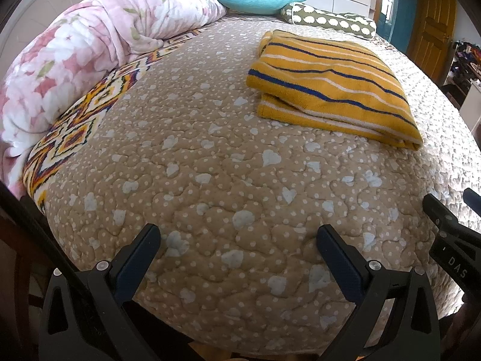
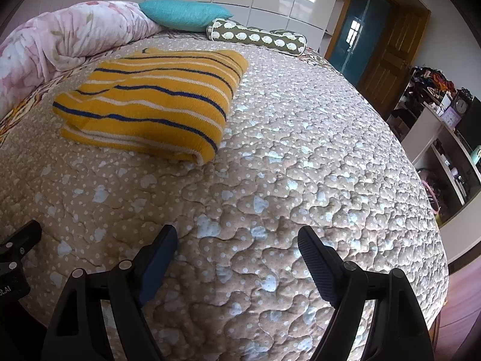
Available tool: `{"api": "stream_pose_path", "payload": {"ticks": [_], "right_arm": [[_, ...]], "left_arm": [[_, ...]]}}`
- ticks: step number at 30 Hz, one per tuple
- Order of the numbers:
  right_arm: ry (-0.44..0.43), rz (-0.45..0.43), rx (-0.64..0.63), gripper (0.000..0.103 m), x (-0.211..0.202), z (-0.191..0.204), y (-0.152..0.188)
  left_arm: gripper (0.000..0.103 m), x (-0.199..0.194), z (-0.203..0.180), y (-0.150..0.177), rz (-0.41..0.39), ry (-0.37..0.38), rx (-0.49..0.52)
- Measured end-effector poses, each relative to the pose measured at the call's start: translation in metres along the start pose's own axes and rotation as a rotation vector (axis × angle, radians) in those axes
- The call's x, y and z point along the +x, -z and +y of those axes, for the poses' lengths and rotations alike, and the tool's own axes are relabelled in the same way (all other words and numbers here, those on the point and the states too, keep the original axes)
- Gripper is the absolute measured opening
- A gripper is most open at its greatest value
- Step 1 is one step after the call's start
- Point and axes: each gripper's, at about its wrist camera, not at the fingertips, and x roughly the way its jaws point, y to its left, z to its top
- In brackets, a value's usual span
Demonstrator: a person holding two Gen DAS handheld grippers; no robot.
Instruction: Fold small clothes
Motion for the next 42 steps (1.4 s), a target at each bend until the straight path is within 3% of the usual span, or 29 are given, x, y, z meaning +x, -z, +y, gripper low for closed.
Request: {"api": "stream_pose_path", "payload": {"ticks": [42], "right_arm": [[-0.048,-0.031,-0.021,0.086,-0.0037,0.0094,0.0004]], "left_arm": [[0.103,0.0073,0.0012,0.0013,0.013,0.011,-0.004]]}}
